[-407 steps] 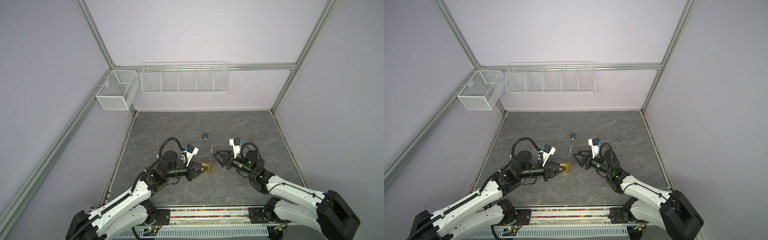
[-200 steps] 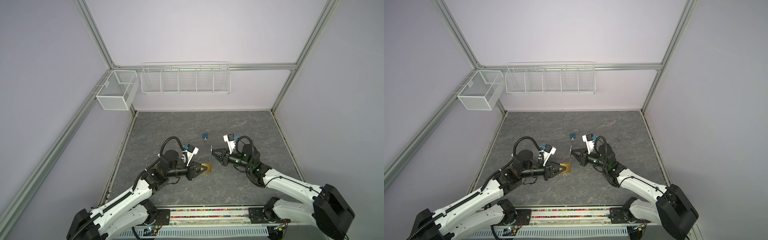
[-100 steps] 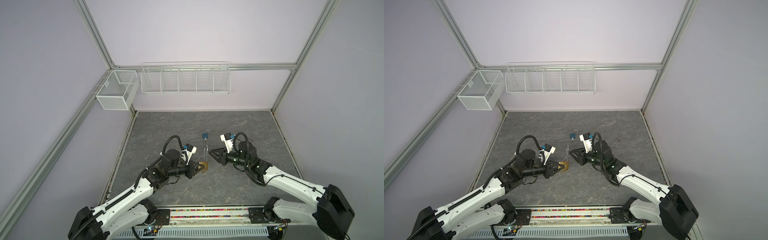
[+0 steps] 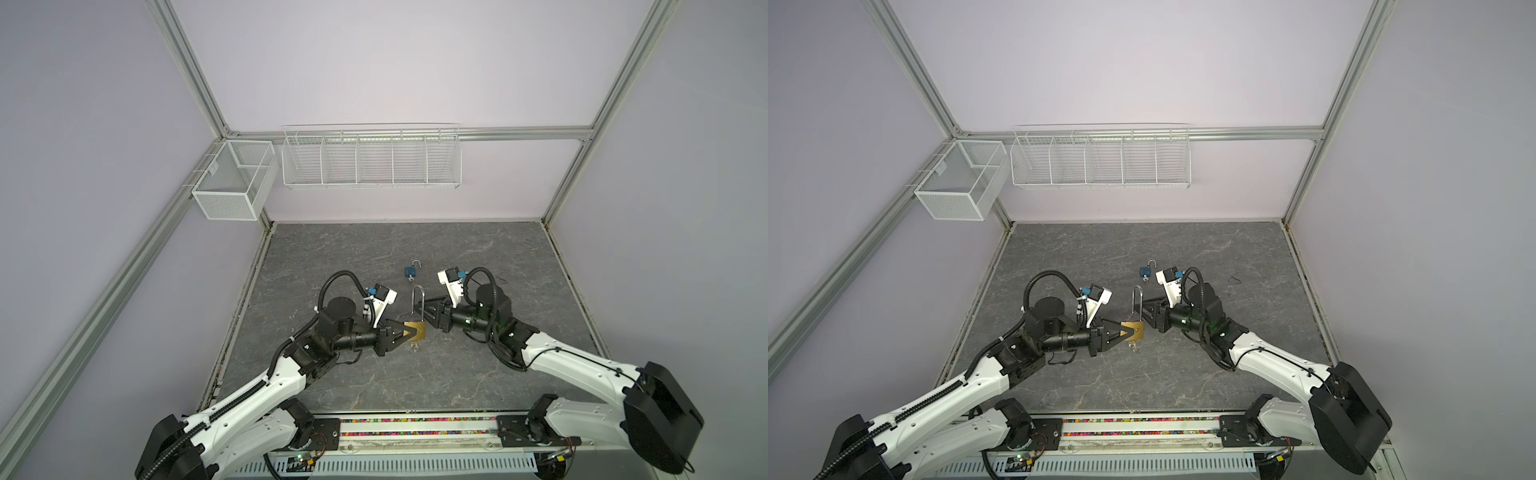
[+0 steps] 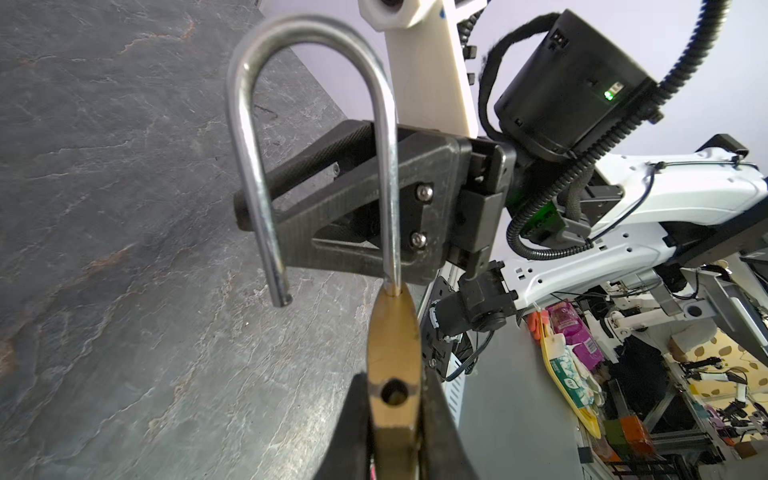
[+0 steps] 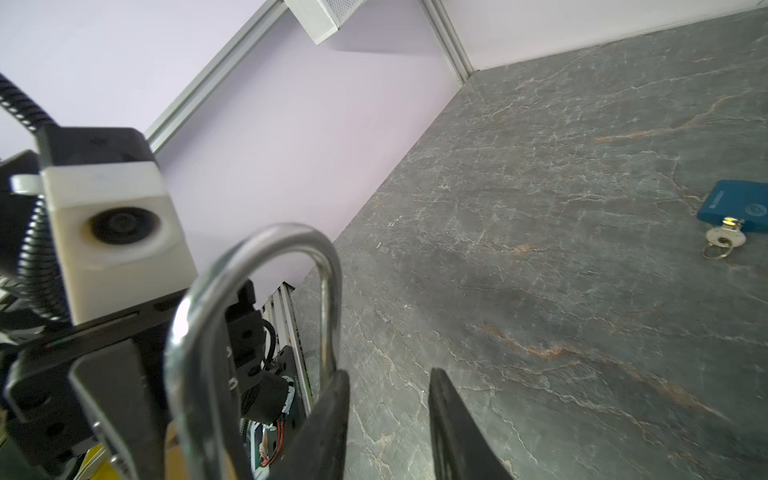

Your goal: Unlock with the key

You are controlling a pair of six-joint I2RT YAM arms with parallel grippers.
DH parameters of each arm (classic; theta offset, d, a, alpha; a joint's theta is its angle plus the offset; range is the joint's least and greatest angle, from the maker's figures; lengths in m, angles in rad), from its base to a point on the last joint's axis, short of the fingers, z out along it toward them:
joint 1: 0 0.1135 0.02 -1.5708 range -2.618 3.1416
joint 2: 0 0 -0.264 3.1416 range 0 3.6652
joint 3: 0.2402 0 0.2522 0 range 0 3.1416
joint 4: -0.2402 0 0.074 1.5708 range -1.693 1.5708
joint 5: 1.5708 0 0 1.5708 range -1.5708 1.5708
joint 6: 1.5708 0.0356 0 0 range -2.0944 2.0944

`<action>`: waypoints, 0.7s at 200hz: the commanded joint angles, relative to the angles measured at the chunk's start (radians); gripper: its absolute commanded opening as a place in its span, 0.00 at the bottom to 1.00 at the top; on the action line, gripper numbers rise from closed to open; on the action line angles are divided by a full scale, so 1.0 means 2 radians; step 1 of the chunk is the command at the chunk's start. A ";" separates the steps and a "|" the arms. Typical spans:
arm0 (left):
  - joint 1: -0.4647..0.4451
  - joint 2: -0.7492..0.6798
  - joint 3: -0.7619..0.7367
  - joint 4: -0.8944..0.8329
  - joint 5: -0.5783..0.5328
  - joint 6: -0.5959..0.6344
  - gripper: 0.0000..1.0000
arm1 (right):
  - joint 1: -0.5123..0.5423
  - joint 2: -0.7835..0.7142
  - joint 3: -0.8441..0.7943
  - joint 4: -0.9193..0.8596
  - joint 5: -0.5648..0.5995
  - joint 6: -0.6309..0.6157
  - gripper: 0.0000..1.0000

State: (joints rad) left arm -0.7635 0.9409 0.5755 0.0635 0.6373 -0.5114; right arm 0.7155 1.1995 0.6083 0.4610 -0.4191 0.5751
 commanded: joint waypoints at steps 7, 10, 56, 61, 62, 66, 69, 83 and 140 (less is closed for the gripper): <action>0.004 -0.003 0.008 0.026 0.010 0.015 0.00 | 0.002 -0.028 -0.014 0.022 -0.024 -0.012 0.35; 0.005 -0.003 0.008 0.023 0.010 0.017 0.00 | 0.002 -0.030 -0.015 0.018 -0.024 -0.014 0.35; 0.017 -0.009 0.008 0.024 0.025 0.019 0.00 | 0.001 -0.070 -0.034 -0.011 -0.021 -0.030 0.38; 0.017 -0.007 0.007 0.029 0.032 0.018 0.00 | 0.001 -0.069 -0.033 -0.009 -0.025 -0.030 0.38; 0.017 -0.007 0.007 0.031 0.033 0.017 0.00 | 0.001 -0.069 -0.033 -0.008 -0.026 -0.030 0.38; 0.017 -0.006 0.006 0.037 0.038 0.016 0.00 | 0.002 -0.067 -0.032 -0.005 -0.030 -0.030 0.38; 0.017 -0.006 0.006 0.040 0.042 0.016 0.00 | 0.001 -0.066 -0.031 -0.003 -0.035 -0.030 0.38; 0.017 -0.006 0.004 0.054 0.059 0.015 0.00 | 0.001 -0.057 -0.025 0.007 -0.047 -0.028 0.39; 0.017 -0.002 0.007 0.071 0.131 0.007 0.00 | -0.011 -0.037 -0.034 0.083 -0.067 0.005 0.42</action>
State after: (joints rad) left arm -0.7330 0.9409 0.5739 0.1146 0.8089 -0.5007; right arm 0.7078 1.1145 0.5533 0.5087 -0.5110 0.5503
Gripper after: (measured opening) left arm 0.134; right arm 0.414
